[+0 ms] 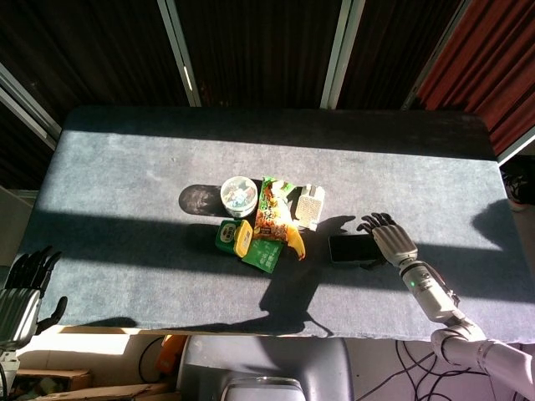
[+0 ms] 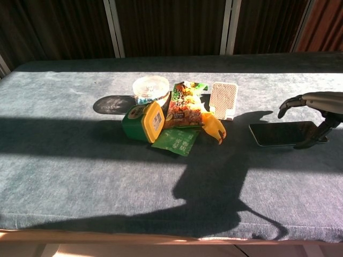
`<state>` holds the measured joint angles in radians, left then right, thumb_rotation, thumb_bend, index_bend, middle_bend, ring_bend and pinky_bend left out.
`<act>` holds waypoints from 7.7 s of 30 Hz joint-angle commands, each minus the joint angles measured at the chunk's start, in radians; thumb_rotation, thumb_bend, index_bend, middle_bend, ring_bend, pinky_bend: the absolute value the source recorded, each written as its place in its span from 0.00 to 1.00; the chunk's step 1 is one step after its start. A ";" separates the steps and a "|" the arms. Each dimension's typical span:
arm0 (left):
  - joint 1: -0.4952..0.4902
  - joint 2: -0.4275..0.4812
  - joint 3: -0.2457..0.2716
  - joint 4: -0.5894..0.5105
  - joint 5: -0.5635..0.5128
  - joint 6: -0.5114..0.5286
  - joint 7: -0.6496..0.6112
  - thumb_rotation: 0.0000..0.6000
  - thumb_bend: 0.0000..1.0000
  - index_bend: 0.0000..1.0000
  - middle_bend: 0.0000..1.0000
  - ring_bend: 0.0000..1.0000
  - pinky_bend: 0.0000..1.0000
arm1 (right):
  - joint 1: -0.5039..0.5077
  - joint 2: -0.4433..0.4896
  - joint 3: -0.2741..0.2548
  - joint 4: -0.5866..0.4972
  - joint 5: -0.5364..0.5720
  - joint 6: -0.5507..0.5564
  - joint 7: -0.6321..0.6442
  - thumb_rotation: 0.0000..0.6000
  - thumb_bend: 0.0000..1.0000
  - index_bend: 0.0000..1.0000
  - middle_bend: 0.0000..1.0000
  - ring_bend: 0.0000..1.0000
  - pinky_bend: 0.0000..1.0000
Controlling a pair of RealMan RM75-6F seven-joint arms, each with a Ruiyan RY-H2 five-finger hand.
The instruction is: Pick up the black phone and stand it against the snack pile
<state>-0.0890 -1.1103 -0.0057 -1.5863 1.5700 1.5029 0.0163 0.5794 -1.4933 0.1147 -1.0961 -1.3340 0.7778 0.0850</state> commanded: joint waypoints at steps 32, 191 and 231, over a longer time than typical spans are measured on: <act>0.011 0.002 0.004 0.003 0.015 0.024 -0.012 1.00 0.39 0.00 0.00 0.00 0.00 | -0.009 -0.084 -0.026 0.065 -0.007 0.125 -0.155 1.00 0.31 0.86 0.58 0.45 0.55; -0.013 0.005 0.016 0.003 0.018 -0.017 -0.011 1.00 0.40 0.00 0.00 0.00 0.00 | 0.434 -0.136 -0.057 0.192 -0.244 -0.057 -1.343 1.00 0.25 0.44 0.50 0.40 0.51; 0.002 0.010 0.014 0.014 0.034 0.022 -0.041 1.00 0.40 0.00 0.00 0.00 0.00 | 0.179 0.020 0.025 -0.321 -0.065 0.423 -1.229 1.00 0.22 0.02 0.17 0.12 0.29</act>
<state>-0.0878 -1.1001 0.0081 -1.5722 1.6037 1.5246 -0.0242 0.8708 -1.5277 0.1539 -1.2775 -1.3666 1.0426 -1.2916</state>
